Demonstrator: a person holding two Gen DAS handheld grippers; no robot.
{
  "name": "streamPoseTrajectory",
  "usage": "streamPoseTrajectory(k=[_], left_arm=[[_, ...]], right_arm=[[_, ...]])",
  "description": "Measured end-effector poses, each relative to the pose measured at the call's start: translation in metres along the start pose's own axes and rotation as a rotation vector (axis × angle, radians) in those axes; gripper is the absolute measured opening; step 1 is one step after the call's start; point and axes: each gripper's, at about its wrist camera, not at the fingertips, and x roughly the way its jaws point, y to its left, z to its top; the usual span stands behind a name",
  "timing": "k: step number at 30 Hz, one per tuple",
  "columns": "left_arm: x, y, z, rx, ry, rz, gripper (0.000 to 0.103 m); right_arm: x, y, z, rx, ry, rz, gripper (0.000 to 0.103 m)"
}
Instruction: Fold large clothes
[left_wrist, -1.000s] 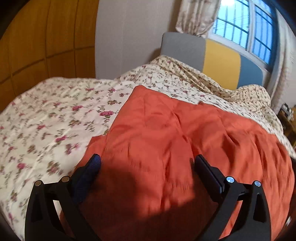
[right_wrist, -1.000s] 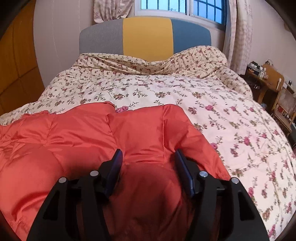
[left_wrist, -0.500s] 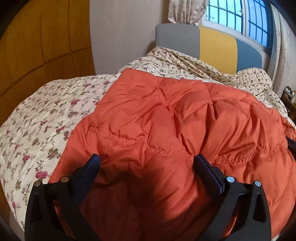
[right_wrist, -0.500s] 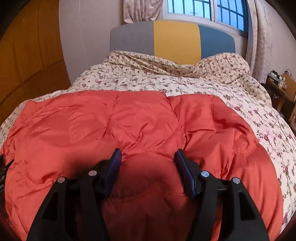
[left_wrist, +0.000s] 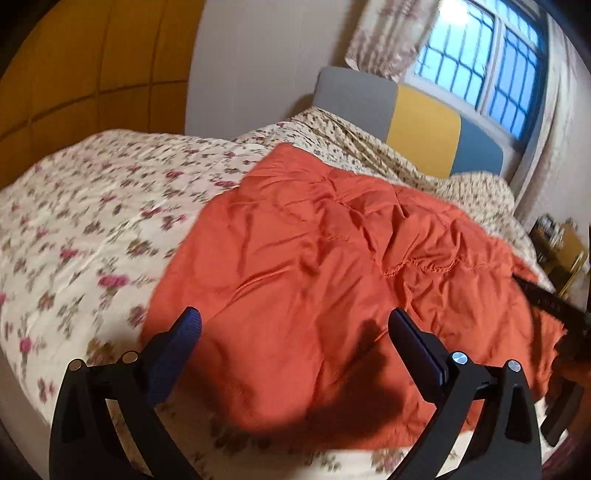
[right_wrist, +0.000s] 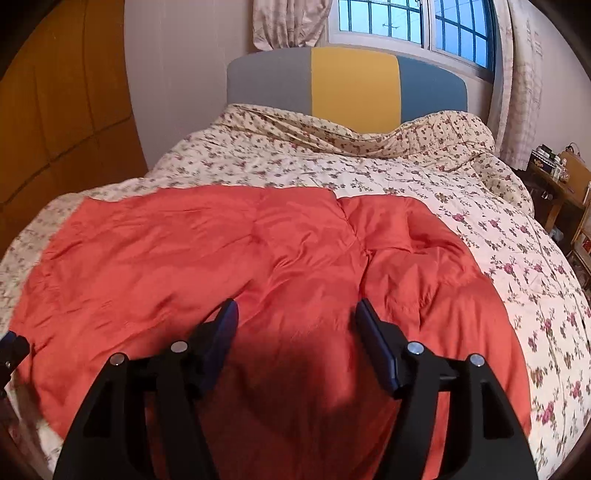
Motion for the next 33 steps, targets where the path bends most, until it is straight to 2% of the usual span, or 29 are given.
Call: streamPoseTrajectory(k=[3,5,10,12,14,15,16,20,24,29,33], left_arm=[[-0.014,0.012,-0.007,-0.074,-0.016,-0.027,0.1],[-0.024,0.018,-0.015,-0.112,-0.029,-0.016,0.1],[-0.034,0.028,-0.034,-0.172,0.0,-0.06,0.1],[-0.034,0.028,-0.037,-0.171,0.015,-0.093,0.099],[-0.033,0.026,-0.039,-0.168,0.025,-0.132,0.091],[-0.032,0.025,-0.039,-0.171,0.033,-0.144,0.084],[-0.029,0.024,-0.04,-0.177,0.043,-0.156,0.076],[-0.016,0.024,-0.04,-0.227,0.082,-0.196,0.073],[-0.007,0.028,-0.041,-0.273,0.088,-0.211,0.073],[0.001,0.028,-0.037,-0.312,0.067,-0.222,0.073],[0.005,0.038,-0.038,-0.367,0.035,-0.255,0.073]], right_arm=[[-0.018,0.007,-0.01,-0.002,-0.005,0.017,0.066],[-0.028,0.01,-0.016,0.002,-0.007,0.035,0.066],[-0.054,0.011,-0.041,0.022,-0.009,0.054,0.064],[-0.062,0.008,-0.052,0.049,0.006,0.077,0.044],[-0.066,0.004,-0.063,0.079,0.03,0.135,0.03],[-0.067,0.004,-0.067,0.092,0.038,0.163,0.023],[-0.069,0.003,-0.071,0.101,0.043,0.183,0.02],[-0.072,0.008,-0.079,0.082,0.054,0.213,0.011],[-0.069,0.019,-0.077,0.053,0.059,0.241,0.01],[-0.037,0.034,-0.086,-0.017,0.133,0.187,0.01],[-0.026,0.038,-0.095,-0.042,0.138,0.172,0.01]])
